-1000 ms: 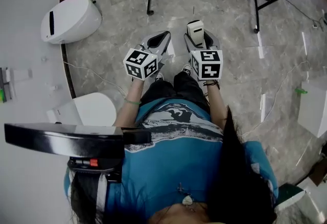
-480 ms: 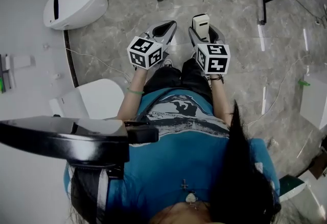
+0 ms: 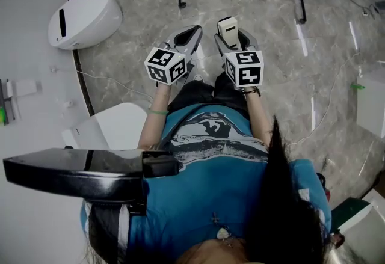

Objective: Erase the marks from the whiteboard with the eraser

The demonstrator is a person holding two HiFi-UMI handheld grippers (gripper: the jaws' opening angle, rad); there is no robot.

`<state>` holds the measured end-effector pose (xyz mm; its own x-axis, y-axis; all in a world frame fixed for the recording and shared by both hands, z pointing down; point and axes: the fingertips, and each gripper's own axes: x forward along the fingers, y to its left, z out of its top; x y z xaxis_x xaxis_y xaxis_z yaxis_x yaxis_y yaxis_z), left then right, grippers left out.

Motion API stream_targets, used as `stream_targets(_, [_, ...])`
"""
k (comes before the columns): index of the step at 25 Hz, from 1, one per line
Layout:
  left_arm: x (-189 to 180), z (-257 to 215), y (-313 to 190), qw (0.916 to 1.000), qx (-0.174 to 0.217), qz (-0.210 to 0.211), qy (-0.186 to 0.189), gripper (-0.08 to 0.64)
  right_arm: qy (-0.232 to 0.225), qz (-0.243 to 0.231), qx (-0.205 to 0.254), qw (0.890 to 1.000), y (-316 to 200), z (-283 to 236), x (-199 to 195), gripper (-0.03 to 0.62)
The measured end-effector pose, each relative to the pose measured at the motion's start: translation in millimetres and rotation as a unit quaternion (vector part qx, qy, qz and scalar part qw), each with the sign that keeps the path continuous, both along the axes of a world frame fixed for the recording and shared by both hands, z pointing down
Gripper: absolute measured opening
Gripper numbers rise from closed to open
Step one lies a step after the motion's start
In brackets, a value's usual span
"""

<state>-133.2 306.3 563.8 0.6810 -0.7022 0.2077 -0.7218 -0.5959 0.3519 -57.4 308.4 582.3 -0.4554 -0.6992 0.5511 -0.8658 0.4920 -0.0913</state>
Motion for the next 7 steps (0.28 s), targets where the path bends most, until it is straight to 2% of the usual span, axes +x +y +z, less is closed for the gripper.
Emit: stream_targets(7, [5.5,-2.5,3.2,0.9999,0.005,0.009,0.003,0.005,0.017,-0.007,0.012,1.0,3.6,-2.4,1.4,0.262])
